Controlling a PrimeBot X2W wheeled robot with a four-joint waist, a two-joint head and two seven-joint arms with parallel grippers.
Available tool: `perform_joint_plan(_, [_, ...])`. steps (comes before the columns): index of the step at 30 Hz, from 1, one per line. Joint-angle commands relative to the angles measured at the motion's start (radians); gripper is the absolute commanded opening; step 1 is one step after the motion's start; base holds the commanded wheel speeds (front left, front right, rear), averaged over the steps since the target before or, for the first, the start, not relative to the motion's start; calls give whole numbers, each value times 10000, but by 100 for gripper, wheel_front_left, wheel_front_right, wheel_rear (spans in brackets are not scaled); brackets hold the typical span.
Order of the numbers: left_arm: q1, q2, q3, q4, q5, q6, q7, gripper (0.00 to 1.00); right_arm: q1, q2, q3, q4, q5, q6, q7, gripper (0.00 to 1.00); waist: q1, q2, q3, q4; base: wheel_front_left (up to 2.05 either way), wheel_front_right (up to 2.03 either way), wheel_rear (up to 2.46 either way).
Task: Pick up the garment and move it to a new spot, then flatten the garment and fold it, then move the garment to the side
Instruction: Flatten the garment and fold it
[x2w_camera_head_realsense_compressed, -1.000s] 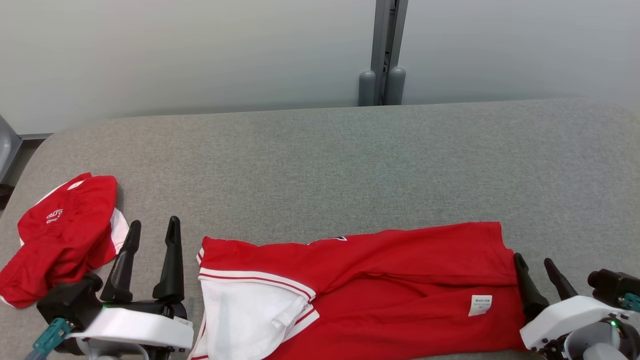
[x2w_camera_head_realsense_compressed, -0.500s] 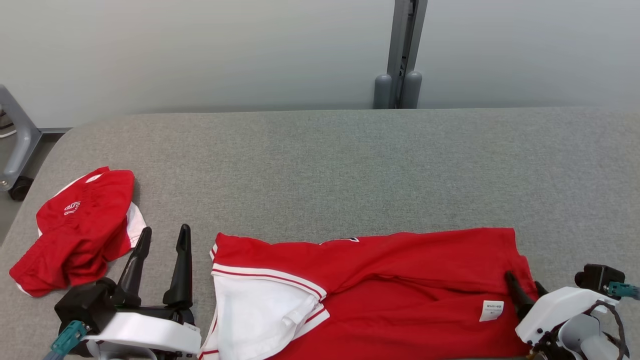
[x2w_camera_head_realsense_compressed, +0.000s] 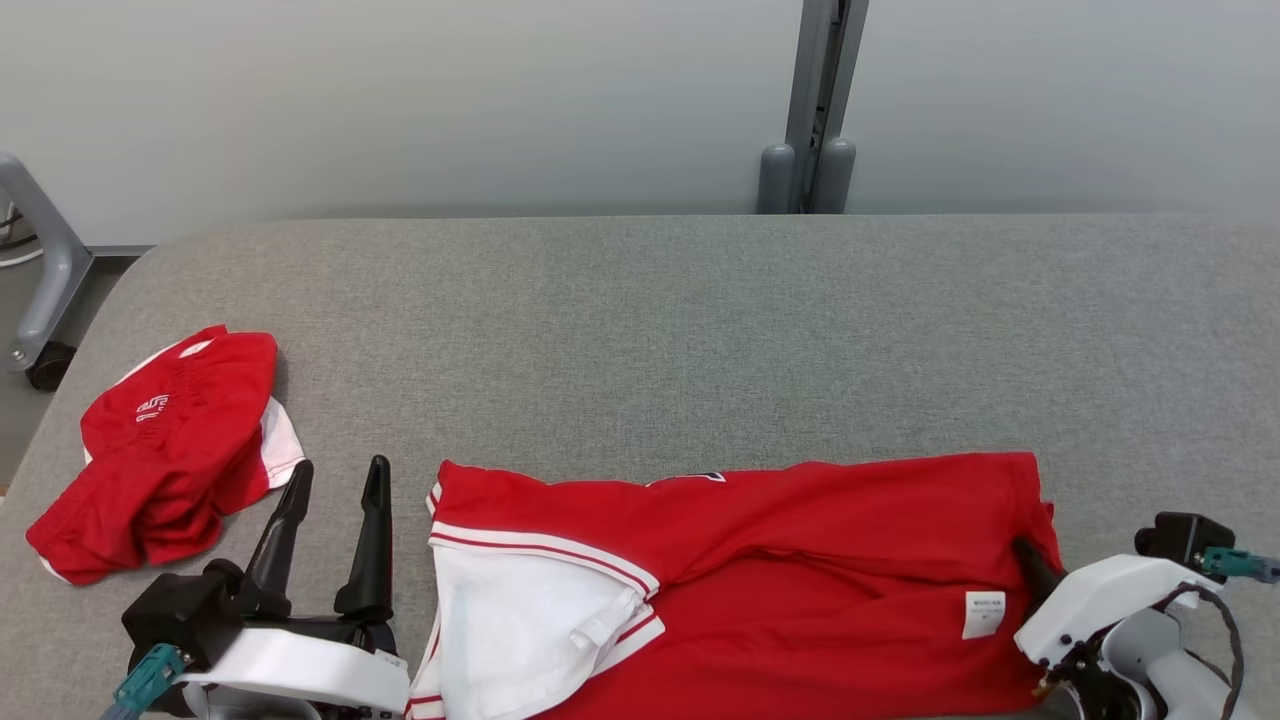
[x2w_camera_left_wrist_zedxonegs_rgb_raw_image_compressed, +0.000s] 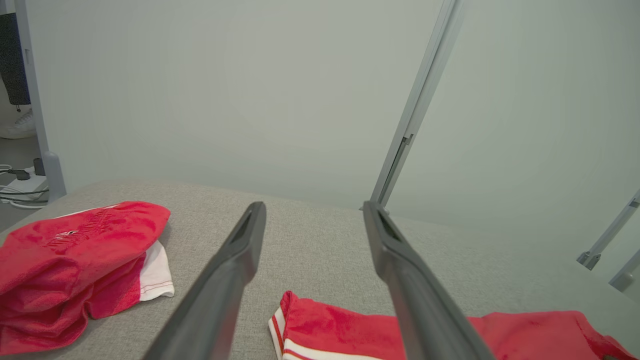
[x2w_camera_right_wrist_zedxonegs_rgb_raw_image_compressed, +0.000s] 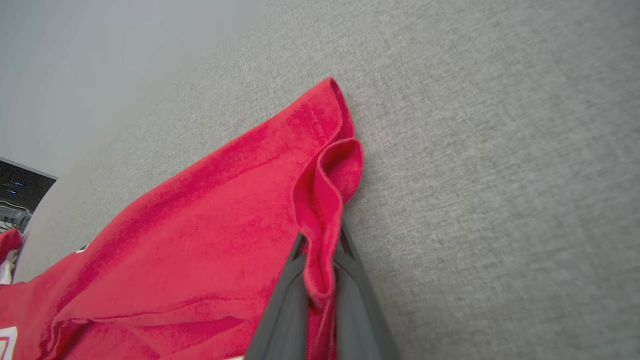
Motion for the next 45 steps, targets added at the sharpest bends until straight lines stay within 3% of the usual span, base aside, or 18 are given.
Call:
perform_joint_plan(1, [17, 0, 60, 36, 81, -59, 2, 100, -78, -175, 4, -128, 107, 1, -151, 0, 0, 0, -6, -26, 0, 0, 0])
perform_joint_plan(16, [223, -320, 547, 219, 435, -232, 2, 100, -502, -2118, -236, -586, 288, 1, -1308, 0, 0, 0, -76, -513, 0, 0, 0])
perform_joint_plan(22, [414, -560, 1031, 171, 725, -334, 2, 100, -555, -2253, -137, -1496, 91, 1, -1507, 0, 0, 0, -193, -540, 0, 0, 0])
perform_joint_plan(28, [716, -867, 1411, 243, 1070, -598, 2, 100, -72, -1851, 29, -3487, 236, 1, -1150, 0, 0, 0, -423, -392, 0, 0, 0])
perform_joint_plan(35, [625, -1153, 1515, 414, 1362, -947, 1, 100, 630, -749, 427, -5765, 528, 3, -116, 0, 0, 0, -415, 106, 0, 0, 0])
perform_joint_plan(45, [183, -1336, 1533, 882, 1656, -1258, 2, 100, 1005, 832, 750, -5078, 310, 3, 850, 0, 0, 0, -315, 1377, 0, 0, 0])
